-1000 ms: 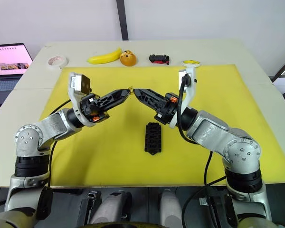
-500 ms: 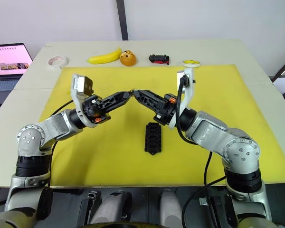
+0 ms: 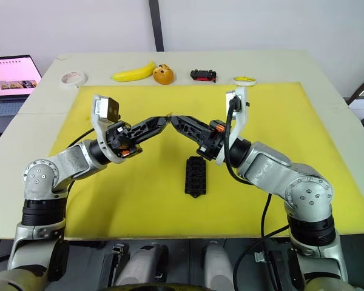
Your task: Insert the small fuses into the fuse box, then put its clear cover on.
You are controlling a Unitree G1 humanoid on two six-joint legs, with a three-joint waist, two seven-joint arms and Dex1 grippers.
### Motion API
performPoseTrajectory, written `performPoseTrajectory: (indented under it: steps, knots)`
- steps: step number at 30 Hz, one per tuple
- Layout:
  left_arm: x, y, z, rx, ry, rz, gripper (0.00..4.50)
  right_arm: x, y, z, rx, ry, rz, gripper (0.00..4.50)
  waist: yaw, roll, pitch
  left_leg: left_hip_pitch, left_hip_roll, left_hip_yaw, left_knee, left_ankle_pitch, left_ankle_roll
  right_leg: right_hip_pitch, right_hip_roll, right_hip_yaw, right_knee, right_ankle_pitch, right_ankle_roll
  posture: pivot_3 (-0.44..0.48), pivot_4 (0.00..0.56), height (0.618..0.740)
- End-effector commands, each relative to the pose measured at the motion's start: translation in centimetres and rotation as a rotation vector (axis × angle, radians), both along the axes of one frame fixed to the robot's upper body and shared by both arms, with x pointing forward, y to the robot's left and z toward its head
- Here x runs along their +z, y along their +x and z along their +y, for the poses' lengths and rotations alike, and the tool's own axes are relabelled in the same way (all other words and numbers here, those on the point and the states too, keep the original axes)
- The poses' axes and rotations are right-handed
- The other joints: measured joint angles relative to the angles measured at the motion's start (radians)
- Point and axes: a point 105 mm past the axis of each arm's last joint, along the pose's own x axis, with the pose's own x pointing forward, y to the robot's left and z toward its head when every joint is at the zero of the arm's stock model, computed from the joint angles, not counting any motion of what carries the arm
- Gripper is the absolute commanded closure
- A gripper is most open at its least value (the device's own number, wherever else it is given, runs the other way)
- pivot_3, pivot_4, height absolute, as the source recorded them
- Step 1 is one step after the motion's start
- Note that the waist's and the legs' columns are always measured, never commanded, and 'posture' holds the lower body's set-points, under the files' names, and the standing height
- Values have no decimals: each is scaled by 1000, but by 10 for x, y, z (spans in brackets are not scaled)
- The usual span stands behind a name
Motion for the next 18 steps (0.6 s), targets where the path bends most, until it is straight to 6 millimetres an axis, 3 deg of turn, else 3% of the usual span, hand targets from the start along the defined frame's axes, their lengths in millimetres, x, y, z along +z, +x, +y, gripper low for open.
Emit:
performPoseTrajectory:
  steps: [1,3,6,18]
  knots:
    - [4,-3,1,1,-10,-26,4500,7,-7,3,21,13,-27,3598,0,0,0,0,0,0,0,0,0,0,0,0,0,0,0,0,150,740]
    - [3,-3,1,0,-8,-26,4500,8,-7,3,23,19,-27,3598,0,0,0,0,0,0,0,0,0,0,0,0,0,0,0,0,150,740]
    - [2,-2,1,1,-4,-25,4500,9,-8,3,33,25,-29,4446,0,0,0,0,0,0,0,0,0,0,0,0,0,0,0,0,150,740]
    - [2,-3,-2,-3,-2,-30,4500,12,-18,6,90,46,0,4484,0,0,0,0,0,0,0,0,0,0,0,0,0,0,0,0,150,740]
